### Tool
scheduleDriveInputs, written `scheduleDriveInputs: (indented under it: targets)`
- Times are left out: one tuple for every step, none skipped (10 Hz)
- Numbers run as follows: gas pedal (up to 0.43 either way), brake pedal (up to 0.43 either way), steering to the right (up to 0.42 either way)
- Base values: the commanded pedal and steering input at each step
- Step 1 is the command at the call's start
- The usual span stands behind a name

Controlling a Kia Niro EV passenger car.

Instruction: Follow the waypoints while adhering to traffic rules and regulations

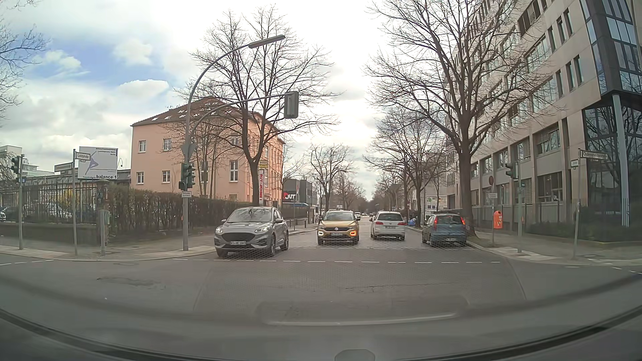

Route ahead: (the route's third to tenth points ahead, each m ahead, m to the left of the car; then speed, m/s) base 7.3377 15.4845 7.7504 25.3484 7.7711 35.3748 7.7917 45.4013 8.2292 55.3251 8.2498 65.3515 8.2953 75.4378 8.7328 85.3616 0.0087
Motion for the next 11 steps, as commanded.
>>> scheduleDriveInputs:
  targets:
    - [0.0,0.073,-0.155]
    - [0.0,0.067,-0.16]
    - [0.0,0.043,-0.168]
    - [0.0,0.037,-0.177]
    - [0.0,0.03,-0.188]
    - [0.0,0.024,-0.201]
    - [0.0,0.0,-0.223]
    - [0.02,0.0,-0.253]
    - [0.118,0.0,-0.279]
    - [0.118,0.0,-0.301]
    - [0.118,0.0,-0.325]
